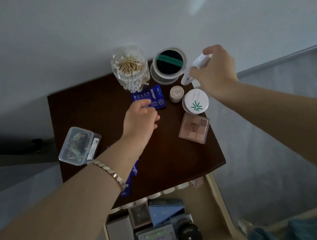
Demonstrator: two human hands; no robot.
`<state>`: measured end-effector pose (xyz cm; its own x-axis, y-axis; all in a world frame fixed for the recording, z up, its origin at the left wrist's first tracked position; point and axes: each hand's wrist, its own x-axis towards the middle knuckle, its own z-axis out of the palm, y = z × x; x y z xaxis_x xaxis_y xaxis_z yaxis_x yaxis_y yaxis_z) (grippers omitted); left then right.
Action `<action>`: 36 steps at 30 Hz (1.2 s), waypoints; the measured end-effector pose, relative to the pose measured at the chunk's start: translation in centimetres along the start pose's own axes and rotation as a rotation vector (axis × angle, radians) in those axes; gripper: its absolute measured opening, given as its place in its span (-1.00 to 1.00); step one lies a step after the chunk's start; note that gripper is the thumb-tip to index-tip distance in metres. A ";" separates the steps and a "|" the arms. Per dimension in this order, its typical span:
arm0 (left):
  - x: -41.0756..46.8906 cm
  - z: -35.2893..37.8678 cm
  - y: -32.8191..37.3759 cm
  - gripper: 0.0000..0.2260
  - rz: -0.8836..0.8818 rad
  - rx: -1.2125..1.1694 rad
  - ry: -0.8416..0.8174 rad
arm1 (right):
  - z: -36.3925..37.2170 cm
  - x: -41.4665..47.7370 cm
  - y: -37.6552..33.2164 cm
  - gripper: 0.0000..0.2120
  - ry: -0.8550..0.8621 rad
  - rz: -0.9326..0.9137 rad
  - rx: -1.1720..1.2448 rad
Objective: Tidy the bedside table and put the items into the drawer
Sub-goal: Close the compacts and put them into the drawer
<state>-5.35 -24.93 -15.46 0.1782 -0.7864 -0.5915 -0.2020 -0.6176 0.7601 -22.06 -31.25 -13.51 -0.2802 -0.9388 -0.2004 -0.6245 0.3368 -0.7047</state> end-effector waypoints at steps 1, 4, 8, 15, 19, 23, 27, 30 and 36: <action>0.1 0.0 0.5 -0.60 0.009 -0.046 0.002 | -0.8 -0.9 -0.4 -0.50 -0.012 -0.008 -0.001; 0.1 -0.3 1.8 -0.29 -0.082 -0.283 -0.009 | -2.7 -3.9 -1.3 -0.50 -0.084 -0.007 0.006; -0.8 -0.8 1.0 -0.23 -0.237 -0.556 -0.093 | -3.6 -8.7 -1.0 -0.71 -0.194 0.006 0.114; -3.6 -1.8 -4.7 -0.61 -0.374 -0.642 -0.057 | -1.7 -14.4 2.0 -0.49 -0.451 0.041 0.130; -5.2 -2.1 -6.5 -0.64 -0.355 -0.532 -0.098 | -0.5 -15.5 3.9 -0.08 -0.626 0.035 0.118; -6.2 -2.4 -7.4 -0.61 -0.333 -0.403 -0.170 | 0.8 -16.6 4.8 -0.02 -0.620 0.020 0.273; -7.0 -2.4 -7.4 -0.65 -0.300 -0.339 -0.231 | 1.1 -16.9 5.0 -0.12 -0.646 -0.014 0.398; -7.7 -2.0 -7.1 -0.76 -0.305 -0.316 -0.320 | 1.3 -16.8 5.2 -0.17 -0.623 -0.012 0.392; -8.6 -1.5 -6.7 -0.57 -0.210 -0.202 -0.507 | 2.6 -17.1 5.7 -0.28 -0.574 0.076 0.264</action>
<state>-4.05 -14.00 -15.08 -0.2983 -0.5879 -0.7519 -0.0152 -0.7848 0.6196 -18.92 -13.43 -15.88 0.1643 -0.8268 -0.5380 -0.3971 0.4438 -0.8033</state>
